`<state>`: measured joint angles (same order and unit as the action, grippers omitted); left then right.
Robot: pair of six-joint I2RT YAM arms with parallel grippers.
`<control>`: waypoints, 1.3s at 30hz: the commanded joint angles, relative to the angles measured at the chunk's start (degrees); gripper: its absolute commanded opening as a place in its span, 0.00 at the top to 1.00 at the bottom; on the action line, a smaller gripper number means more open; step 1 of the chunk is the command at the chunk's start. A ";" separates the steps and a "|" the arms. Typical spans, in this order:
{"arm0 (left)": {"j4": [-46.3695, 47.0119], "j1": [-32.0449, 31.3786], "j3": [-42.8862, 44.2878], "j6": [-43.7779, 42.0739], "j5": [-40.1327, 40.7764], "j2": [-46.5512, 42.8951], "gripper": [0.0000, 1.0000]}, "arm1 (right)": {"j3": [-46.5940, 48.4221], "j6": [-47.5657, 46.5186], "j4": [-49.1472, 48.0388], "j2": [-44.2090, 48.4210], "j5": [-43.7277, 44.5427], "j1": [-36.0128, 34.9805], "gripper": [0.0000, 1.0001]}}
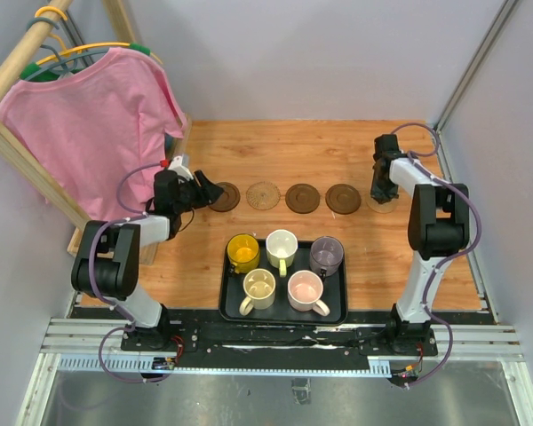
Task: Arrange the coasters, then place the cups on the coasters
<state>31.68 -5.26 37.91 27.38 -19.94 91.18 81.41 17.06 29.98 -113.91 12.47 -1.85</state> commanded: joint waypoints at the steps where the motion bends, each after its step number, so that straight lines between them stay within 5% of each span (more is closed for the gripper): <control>1: 1.55 0.38 2.21 -1.07 0.56 1.64 0.51 | -0.19 -1.07 2.53 4.49 0.66 0.52 0.97; 7: 1.77 0.33 4.00 -1.16 -0.69 3.66 0.61 | 0.06 -1.33 2.74 8.93 1.59 -1.48 0.96; 16: 4.24 0.33 6.49 0.75 -3.75 10.00 0.96 | -3.24 -2.53 -2.06 13.08 -2.97 -5.88 0.98; 39: 3.43 0.07 10.53 1.30 -3.97 17.11 1.00 | -3.38 -3.97 -4.40 8.13 -7.69 -10.04 0.99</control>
<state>34.59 -5.26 46.48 28.80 -24.53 107.53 78.81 14.02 26.22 -104.75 5.41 -10.70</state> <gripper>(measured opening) 0.011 0.011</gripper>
